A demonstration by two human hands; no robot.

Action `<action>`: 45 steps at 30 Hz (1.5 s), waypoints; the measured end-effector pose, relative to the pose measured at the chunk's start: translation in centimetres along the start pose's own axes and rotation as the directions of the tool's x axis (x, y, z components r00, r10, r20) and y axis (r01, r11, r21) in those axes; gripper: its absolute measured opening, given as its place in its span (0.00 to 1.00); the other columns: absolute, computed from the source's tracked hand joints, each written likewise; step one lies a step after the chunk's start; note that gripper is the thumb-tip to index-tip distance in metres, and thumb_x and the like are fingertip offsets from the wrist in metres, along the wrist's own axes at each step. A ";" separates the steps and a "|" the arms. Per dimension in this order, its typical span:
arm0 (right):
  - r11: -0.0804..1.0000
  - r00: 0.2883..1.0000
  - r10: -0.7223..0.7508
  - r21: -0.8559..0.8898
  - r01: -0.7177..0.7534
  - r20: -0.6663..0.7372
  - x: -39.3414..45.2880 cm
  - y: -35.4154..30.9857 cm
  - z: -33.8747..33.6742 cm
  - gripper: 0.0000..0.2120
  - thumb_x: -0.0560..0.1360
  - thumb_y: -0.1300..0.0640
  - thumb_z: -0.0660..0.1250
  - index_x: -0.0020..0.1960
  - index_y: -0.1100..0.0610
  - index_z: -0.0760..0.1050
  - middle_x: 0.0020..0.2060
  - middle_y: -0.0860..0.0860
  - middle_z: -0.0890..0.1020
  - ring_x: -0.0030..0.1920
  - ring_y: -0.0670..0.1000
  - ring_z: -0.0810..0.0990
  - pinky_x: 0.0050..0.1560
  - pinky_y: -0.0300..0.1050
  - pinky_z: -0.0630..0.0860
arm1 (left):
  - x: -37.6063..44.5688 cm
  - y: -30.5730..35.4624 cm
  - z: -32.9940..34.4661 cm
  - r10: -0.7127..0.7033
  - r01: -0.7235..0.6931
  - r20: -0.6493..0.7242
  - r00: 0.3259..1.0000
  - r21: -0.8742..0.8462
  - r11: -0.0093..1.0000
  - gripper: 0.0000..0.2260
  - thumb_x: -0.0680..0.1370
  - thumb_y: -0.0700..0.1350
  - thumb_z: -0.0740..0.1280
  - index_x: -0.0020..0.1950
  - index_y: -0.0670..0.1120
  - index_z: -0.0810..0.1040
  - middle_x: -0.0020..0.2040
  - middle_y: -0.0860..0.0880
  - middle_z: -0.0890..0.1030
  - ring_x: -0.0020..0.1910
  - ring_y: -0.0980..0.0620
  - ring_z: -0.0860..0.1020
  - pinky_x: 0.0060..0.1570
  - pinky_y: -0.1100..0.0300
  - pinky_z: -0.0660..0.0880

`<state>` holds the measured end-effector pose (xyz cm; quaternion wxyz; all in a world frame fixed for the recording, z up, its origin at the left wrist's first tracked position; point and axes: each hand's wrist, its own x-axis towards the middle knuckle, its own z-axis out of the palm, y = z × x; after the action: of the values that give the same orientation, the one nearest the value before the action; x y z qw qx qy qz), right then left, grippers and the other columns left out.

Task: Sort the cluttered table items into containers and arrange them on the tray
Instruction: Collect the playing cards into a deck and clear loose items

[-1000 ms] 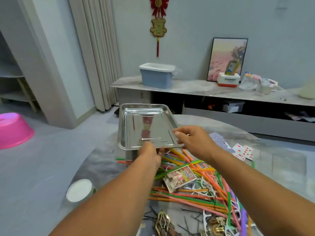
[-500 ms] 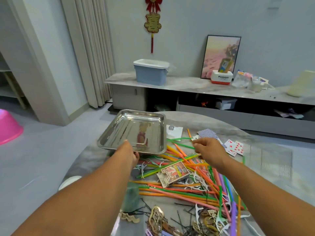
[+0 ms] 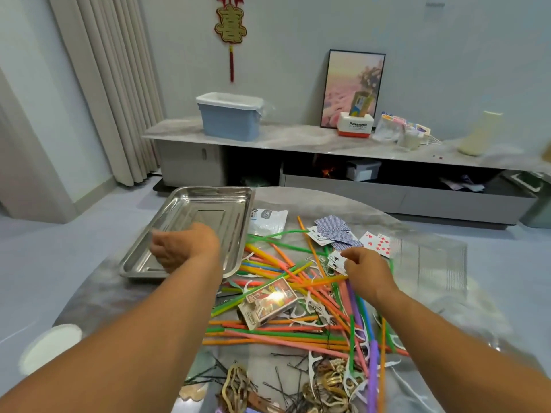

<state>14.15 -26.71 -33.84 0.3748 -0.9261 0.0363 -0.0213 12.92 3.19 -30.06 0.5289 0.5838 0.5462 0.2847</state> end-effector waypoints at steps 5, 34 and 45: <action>0.992 0.996 -0.079 -0.105 0.074 -0.049 1.2 0.7 0.5 0.16 0.79 0.63 0.63 0.65 0.57 0.80 0.63 0.56 0.81 0.56 0.56 0.81 0.57 0.48 0.76 | -6.0 0.2 4.0 0.347 -0.348 0.379 0.858 -0.069 0.935 0.28 0.80 0.39 0.63 0.80 0.47 0.61 0.79 0.45 0.62 0.76 0.42 0.65 0.73 0.42 0.66; 0.960 0.987 -0.096 -0.275 0.056 -0.133 9.7 4.6 3.0 0.10 0.81 0.59 0.55 0.49 0.58 0.74 0.51 0.60 0.80 0.52 0.64 0.78 0.48 0.52 0.72 | -9.5 -4.2 19.9 0.187 -0.995 0.978 -0.089 -0.079 -0.059 0.14 0.86 0.51 0.51 0.47 0.51 0.73 0.61 0.42 0.76 0.56 0.42 0.74 0.57 0.47 0.72; 0.946 0.963 0.266 -0.202 -0.253 0.040 12.6 3.1 1.5 0.15 0.82 0.54 0.60 0.59 0.61 0.80 0.59 0.61 0.82 0.58 0.62 0.80 0.60 0.50 0.77 | -9.4 -5.0 21.6 0.075 -0.995 0.997 -0.031 -0.038 0.095 0.22 0.85 0.56 0.57 0.79 0.57 0.63 0.77 0.42 0.66 0.76 0.40 0.63 0.74 0.45 0.62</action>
<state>26.63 -28.96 -36.89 0.2827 -0.9457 0.1474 0.0629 28.64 -13.07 -38.45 0.1578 0.9683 -0.1459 -0.1272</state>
